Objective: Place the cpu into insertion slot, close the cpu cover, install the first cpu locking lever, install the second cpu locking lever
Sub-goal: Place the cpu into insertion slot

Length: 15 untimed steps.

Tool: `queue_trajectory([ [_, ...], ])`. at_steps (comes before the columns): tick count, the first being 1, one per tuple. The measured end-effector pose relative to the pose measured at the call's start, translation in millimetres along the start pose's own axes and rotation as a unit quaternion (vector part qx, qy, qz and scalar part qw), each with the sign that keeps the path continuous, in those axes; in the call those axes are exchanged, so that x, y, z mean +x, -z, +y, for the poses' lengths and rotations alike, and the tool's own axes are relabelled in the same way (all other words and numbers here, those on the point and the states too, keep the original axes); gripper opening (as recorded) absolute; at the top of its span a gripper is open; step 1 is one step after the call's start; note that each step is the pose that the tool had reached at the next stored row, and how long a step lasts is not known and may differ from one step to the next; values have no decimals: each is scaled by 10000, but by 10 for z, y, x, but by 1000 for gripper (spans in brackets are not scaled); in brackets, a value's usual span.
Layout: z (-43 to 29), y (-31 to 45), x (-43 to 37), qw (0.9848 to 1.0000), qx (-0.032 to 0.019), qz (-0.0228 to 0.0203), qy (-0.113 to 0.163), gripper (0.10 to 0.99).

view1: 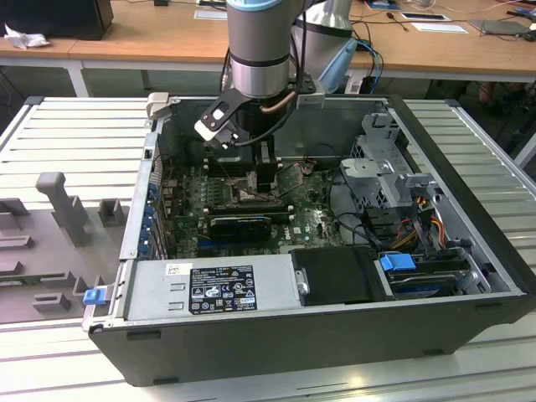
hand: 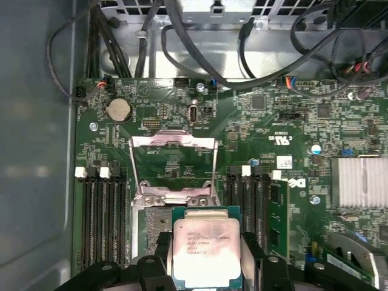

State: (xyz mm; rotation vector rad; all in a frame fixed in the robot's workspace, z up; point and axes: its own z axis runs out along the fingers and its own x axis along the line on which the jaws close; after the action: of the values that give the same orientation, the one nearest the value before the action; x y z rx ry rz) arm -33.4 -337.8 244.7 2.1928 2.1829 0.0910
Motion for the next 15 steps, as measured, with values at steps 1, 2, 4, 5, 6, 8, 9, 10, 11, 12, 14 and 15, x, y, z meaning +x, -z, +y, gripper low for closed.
queue_trajectory([
  [1,-1,-12,11,10000,0,0,0,533],
  [2,-2,-23,19,10000,-1,1,0,533],
  [4,-5,-60,47,10000,0,0,0,533],
  [5,-7,-76,59,10000,0,-1,0,533],
  [6,-7,-86,70,10000,0,0,0,533],
  [8,-9,-108,87,10000,0,1,-1,533],
  [9,-13,-130,97,10000,0,0,-8,533],
  [10,-20,-138,100,10000,1,0,-13,533],
  [11,-34,-144,104,10000,1,2,-18,533],
  [12,-60,-150,106,10000,1,9,-22,533],
  [14,-75,-163,115,10000,1,10,-22,533],
  [15,-82,-172,124,10000,1,11,-22,533],
])
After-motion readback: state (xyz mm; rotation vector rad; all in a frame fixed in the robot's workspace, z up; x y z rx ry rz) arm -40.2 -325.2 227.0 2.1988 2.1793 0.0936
